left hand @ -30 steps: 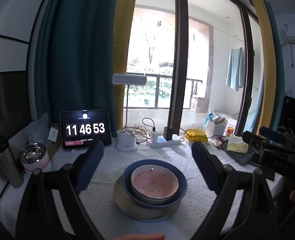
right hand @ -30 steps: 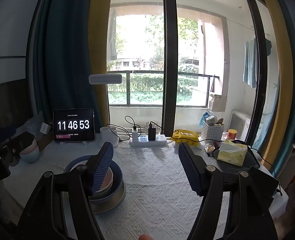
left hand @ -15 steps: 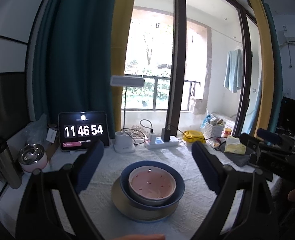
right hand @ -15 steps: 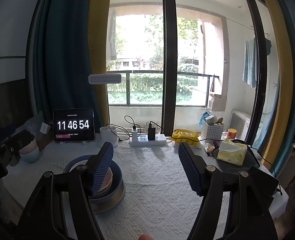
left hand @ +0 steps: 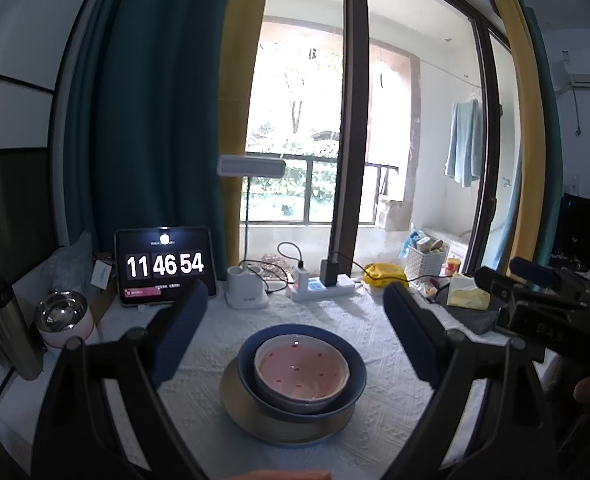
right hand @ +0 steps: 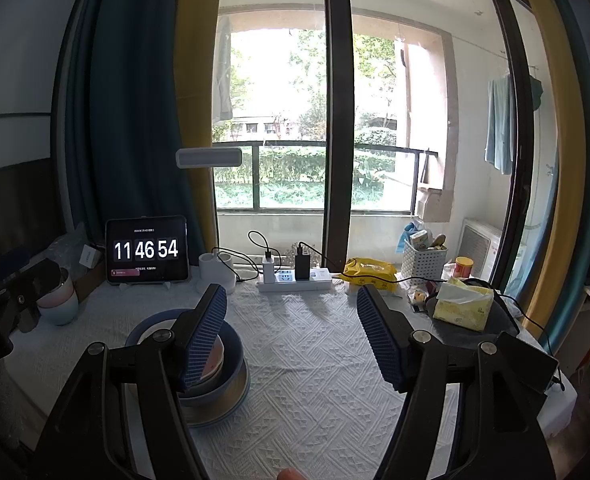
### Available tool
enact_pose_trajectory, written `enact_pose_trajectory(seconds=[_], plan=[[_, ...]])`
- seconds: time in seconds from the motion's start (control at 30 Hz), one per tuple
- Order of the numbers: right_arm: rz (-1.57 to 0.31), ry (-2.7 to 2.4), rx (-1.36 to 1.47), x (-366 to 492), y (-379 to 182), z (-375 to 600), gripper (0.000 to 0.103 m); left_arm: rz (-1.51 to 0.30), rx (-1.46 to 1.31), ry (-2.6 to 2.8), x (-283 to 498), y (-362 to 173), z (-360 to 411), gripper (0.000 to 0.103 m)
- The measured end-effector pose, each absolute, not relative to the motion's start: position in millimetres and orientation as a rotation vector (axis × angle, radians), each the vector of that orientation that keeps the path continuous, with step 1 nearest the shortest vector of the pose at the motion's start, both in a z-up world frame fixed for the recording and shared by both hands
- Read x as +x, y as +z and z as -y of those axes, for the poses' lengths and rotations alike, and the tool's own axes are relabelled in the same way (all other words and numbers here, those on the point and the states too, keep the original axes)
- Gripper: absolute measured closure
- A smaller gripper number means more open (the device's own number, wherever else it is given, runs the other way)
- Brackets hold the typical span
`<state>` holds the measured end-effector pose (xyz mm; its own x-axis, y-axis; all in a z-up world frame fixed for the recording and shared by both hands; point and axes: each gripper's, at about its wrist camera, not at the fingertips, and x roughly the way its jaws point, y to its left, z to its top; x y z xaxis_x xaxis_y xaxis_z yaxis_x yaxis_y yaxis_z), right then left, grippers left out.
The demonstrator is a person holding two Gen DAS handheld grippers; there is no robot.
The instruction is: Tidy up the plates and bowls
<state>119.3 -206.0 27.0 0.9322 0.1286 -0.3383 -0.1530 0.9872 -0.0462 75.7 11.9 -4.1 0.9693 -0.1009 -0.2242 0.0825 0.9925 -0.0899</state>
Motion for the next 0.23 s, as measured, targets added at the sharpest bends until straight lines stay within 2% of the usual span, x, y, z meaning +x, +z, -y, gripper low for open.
enact_pose_trajectory(seconds=[0.23], plan=[[-0.342, 0.145, -0.072, 119.4, 27.4, 205.7, 0.032, -0.217, -0.088, -0.101, 73.7, -4.4, -10.9, 0.012]])
